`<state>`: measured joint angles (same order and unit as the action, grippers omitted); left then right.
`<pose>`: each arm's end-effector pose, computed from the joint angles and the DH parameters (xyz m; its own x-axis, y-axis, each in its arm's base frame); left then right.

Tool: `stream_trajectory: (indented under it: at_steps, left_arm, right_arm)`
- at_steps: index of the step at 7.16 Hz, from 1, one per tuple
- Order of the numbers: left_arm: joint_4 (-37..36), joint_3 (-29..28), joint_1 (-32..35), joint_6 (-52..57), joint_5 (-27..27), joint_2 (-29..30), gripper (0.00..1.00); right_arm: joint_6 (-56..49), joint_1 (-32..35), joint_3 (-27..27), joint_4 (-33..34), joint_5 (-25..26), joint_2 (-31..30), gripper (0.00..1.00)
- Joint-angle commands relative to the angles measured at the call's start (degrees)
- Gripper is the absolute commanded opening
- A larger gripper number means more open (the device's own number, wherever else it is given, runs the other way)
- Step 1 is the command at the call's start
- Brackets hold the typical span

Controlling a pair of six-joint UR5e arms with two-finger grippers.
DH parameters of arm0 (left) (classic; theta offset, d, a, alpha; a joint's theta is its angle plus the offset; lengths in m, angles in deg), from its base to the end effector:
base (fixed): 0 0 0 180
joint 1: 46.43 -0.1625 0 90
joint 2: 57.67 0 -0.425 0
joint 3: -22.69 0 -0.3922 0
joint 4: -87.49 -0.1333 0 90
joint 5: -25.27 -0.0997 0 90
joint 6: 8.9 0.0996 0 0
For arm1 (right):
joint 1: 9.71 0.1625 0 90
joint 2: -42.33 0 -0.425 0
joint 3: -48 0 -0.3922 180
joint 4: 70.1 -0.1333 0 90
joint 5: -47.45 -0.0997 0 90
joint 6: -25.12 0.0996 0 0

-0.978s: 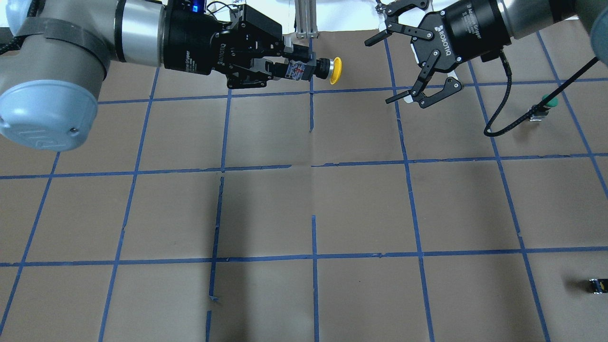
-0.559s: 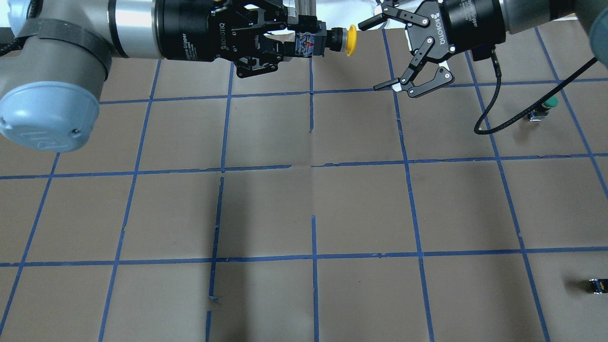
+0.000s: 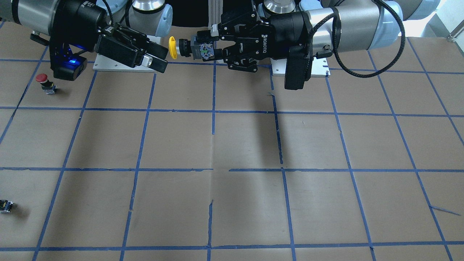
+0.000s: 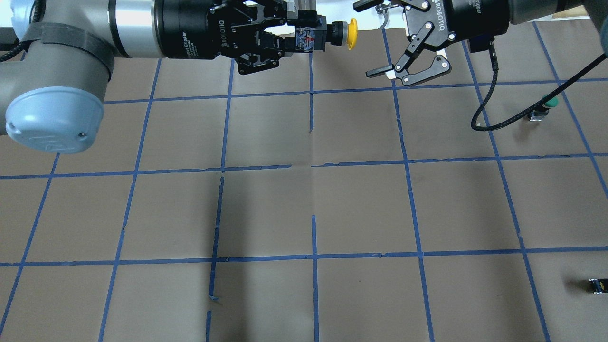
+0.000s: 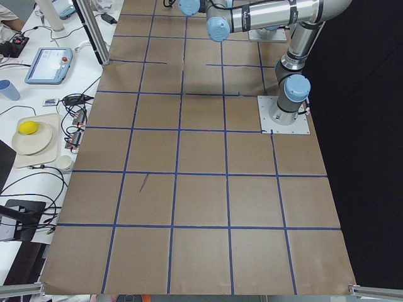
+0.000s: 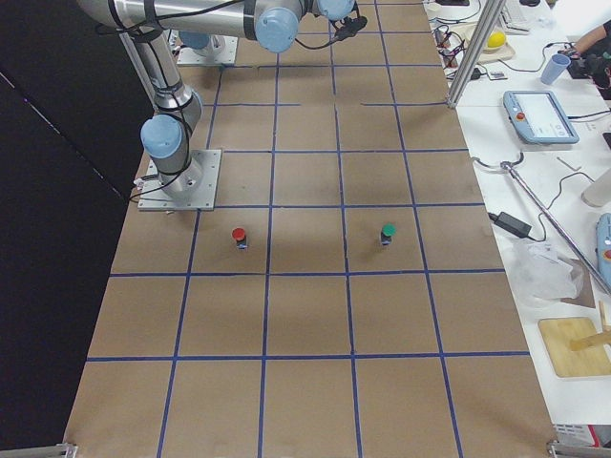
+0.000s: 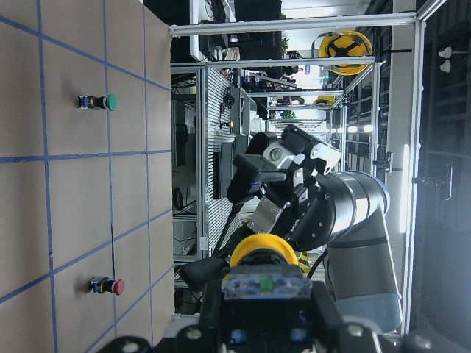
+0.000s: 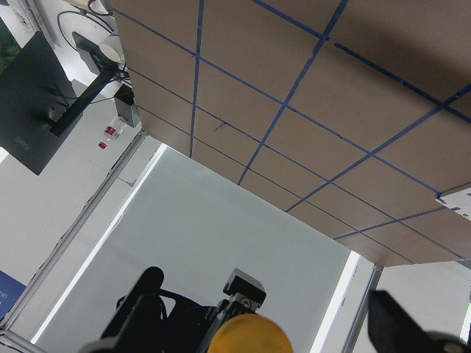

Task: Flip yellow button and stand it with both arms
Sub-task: 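Close the right gripper on the yellow cap while the left gripper holds the base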

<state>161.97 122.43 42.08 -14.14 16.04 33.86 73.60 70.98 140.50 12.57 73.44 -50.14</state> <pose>-0.2186 -0.5024 0.5022 -0.1592 -0.0224 0.9870 -0.0406 0.9990 0.0161 0.1443 -0.4971 0.5308 -0.1542 0.8551 -0.4950 0.4162 0.5106 0.7524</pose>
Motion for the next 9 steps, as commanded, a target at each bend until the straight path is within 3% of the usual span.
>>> stream_trajectory:
  at_steps: [1,4,9]
  left_arm:
    - [-0.3,-0.1,0.0,-0.4,0.1,0.0,0.12]
    - [-0.4,0.0,0.0,-0.3,0.0,-0.2,0.12]
    - [-0.4,0.3,0.0,-0.4,0.7,-0.4,0.12]
  right_arm:
    - [0.9,0.5,0.5,-0.5,-1.5,-1.7,1.0]
    - [3.5,2.2,0.7,-0.6,-1.5,-2.0,0.99]
    - [3.5,2.1,0.7,-0.5,-1.6,-1.9,0.62]
